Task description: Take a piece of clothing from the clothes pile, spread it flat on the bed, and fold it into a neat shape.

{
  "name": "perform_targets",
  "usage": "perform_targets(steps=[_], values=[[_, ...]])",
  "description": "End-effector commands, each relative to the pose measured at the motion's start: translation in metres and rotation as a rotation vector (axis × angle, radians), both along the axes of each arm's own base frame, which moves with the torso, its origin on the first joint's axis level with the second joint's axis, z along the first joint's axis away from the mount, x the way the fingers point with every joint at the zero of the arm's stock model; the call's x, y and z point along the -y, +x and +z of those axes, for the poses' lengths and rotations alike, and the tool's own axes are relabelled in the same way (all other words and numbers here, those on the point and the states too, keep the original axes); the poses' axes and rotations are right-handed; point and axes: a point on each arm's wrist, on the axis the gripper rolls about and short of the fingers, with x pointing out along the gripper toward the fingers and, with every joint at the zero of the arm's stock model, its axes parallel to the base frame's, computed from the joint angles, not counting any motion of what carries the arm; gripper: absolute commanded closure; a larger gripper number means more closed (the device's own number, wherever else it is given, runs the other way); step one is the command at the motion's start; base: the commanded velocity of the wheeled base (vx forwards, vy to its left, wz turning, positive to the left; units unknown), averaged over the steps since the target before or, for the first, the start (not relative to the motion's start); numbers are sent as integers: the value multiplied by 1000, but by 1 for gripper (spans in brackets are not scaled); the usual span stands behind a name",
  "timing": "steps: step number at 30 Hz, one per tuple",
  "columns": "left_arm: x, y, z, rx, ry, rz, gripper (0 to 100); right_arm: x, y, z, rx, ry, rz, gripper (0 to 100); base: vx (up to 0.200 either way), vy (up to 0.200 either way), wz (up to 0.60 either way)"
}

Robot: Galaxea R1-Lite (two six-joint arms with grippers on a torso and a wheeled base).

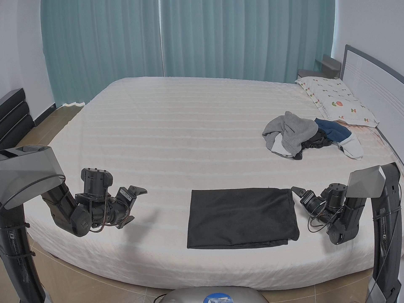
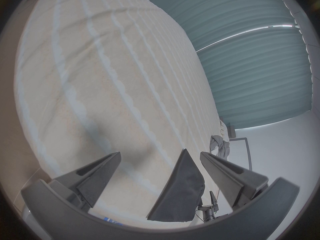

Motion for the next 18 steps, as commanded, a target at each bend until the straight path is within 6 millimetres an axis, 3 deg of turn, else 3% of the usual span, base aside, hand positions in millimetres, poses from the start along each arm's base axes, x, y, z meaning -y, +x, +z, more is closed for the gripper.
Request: perform_targets(steps=[1,9,18], values=[[0,1,2,8,-1,0,0,-1,0,0,0,0,1,0,0,0,0],[0,4,4,11,-14,-3,0,-2,-1,-1,-2,2,4,0,0,0,0],[14,-1,2,-2,-16,-42,0,-2,-1,-1,-3,0,6,0,0,-200,0]])
